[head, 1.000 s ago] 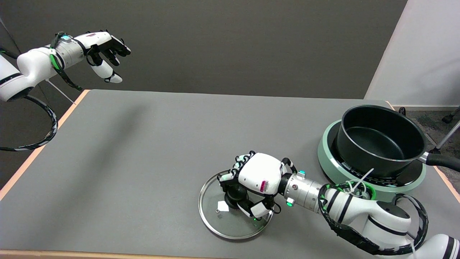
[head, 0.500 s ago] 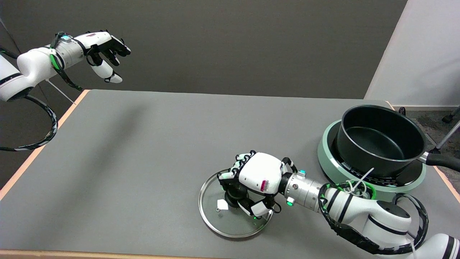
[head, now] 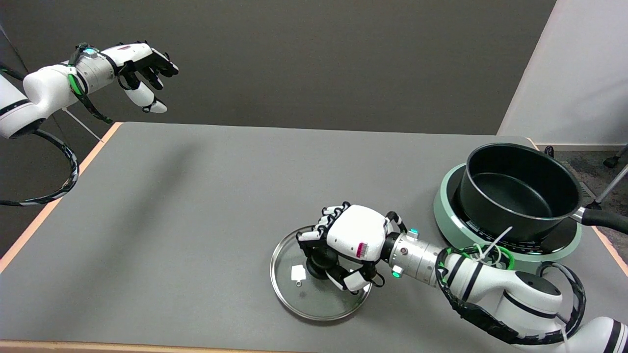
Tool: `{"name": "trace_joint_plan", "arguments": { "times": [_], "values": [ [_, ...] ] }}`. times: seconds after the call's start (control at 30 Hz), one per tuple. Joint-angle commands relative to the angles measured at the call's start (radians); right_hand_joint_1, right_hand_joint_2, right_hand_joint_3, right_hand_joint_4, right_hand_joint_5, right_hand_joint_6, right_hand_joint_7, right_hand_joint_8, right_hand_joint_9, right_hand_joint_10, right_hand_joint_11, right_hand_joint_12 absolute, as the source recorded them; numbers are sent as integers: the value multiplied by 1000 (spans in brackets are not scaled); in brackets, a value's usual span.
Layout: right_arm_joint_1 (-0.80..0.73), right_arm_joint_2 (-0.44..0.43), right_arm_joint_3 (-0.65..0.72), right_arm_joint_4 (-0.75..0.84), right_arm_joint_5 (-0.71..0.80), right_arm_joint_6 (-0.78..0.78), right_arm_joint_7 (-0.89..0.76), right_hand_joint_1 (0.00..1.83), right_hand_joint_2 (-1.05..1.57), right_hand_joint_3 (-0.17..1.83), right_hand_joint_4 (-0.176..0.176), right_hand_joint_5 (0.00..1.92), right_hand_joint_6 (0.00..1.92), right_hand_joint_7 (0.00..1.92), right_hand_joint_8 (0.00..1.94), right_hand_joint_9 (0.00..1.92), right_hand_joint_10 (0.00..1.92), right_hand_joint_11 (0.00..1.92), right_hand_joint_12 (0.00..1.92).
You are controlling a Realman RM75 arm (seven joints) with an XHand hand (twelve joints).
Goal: Pick up the pot lid.
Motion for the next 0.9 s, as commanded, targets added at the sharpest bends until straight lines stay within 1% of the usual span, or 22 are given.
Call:
{"name": "trace_joint_plan", "arguments": {
  "times": [0.03, 0.17, 0.4, 0.5, 0.9],
  "values": [
    [9, 7, 30, 23, 2, 3, 21, 1337, 851, 802, 176, 502, 1586, 782, 1583, 648, 1872, 513, 1528],
    [10, 16, 44, 41, 2, 2, 21, 1338, 849, 804, 176, 501, 1588, 783, 1582, 649, 1882, 521, 1526],
    [16, 24, 77, 51, 2, 3, 74, 1340, 836, 831, 176, 506, 1593, 788, 1590, 652, 1906, 523, 1530],
    [21, 35, 87, 56, 2, 3, 91, 1335, 866, 785, 176, 513, 1582, 772, 1593, 633, 1913, 532, 1500],
    [25, 71, 133, 70, 2, 6, 163, 1336, 862, 783, 176, 498, 1587, 776, 1583, 640, 1921, 528, 1514]
  ]
}}
